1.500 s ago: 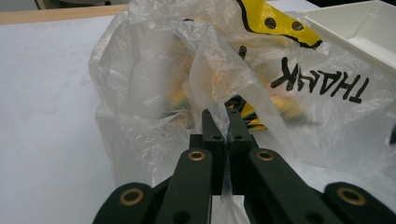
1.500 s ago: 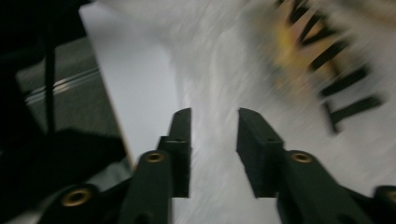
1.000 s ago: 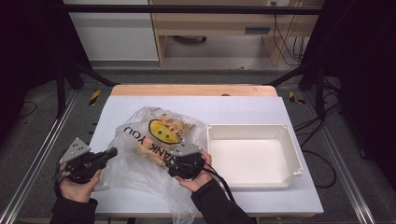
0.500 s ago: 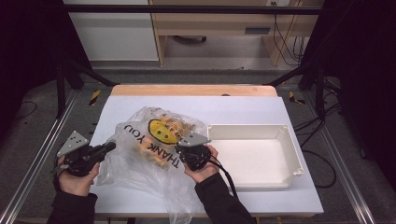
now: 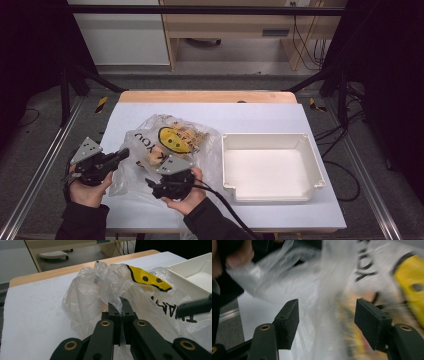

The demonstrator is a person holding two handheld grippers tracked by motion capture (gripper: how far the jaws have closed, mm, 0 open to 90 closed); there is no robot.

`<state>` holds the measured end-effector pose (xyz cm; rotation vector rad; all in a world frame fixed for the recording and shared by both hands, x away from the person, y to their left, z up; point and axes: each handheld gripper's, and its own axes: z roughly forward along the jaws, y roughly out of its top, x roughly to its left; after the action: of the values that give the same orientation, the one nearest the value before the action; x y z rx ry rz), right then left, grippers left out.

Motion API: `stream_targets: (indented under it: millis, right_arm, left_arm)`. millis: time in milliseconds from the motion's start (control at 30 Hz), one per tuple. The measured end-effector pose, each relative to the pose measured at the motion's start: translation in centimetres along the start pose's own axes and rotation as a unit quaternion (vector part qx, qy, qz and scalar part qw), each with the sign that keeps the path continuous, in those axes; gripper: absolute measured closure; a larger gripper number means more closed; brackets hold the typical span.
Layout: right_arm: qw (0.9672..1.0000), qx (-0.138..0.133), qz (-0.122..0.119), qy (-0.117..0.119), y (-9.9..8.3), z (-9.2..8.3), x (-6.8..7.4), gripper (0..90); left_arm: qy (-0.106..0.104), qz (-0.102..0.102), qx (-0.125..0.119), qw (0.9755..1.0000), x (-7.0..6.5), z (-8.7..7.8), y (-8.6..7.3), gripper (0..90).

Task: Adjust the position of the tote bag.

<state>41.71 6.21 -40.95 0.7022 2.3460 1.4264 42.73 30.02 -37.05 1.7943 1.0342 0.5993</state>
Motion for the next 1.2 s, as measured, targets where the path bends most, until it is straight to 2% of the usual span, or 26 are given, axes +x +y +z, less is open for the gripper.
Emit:
stream_targets:
  millis: [100,133,233,267,400,500,667,867,1000,1033,1100,1167,1200]
  right_arm:
    - [0.9992,0.026,-0.015,-0.026,-0.8,1.3,0.7,52.5]
    - [0.9987,0.04,-0.014,-0.027,-1.1,1.6,0.7,63.9]
    - [0.9974,0.059,-0.01,-0.04,-1.5,1.8,0.1,88.5]
    - [0.9972,0.06,-0.007,-0.044,-1.4,1.7,-0.3,90.0]
    - [0.9958,0.055,0.013,-0.072,-0.8,0.9,-2.4,90.0]
    - [0.9944,0.034,0.03,-0.095,-0.2,0.1,-4.2,90.0]
    - [0.9897,0.009,0.049,-0.134,1.3,-0.7,-6.5,90.0]
    - [0.9812,0.028,0.058,-0.182,1.7,0.5,-8.6,90.0]
    - [0.9759,0.047,0.076,-0.199,1.1,1.9,-9.8,90.0]
    - [0.9747,0.052,0.077,-0.203,0.9,2.3,-10.1,90.0]
    - [0.973,0.063,0.078,-0.208,0.5,2.9,-10.4,90.0]
    - [0.9718,0.072,0.077,-0.211,0.3,3.3,-10.6,90.0]
    - [0.9715,0.073,0.079,-0.211,0.2,3.4,-10.6,90.0]
  left_arm:
    - [0.002,-0.003,-0.004,1.0,0.2,-0.3,-0.1,89.8]
    - [0.002,-0.004,-0.005,1.0,0.3,-0.3,-0.1,89.8]
    - [0.005,-0.009,-0.006,0.9999,0.6,-0.4,-0.1,89.8]
    - [0.006,-0.009,-0.004,0.9999,0.7,-0.3,-0.1,89.8]
    - [0.009,-0.008,0.003,0.9999,0.8,0.1,-0.1,89.8]
    - [0.008,-0.003,0.013,0.9999,0.8,0.6,-0.1,89.7]
    - [0.016,0.013,0.038,0.9991,0.6,2.7,0.2,89.4]
    - [0.025,0.02,0.075,0.9967,1.2,6.2,0.0,86.7]
    - [0.029,0.025,0.101,0.9942,1.3,8.0,-0.7,85.5]
    - [0.033,0.031,0.108,0.9931,1.3,8.2,-0.8,85.1]
    - [0.038,0.037,0.11,0.9925,1.4,8.3,-1.0,81.4]
    - [0.036,0.034,0.109,0.9929,1.5,8.1,-1.2,75.2]
    - [0.032,0.03,0.102,0.9938,1.6,7.9,-1.2,71.5]
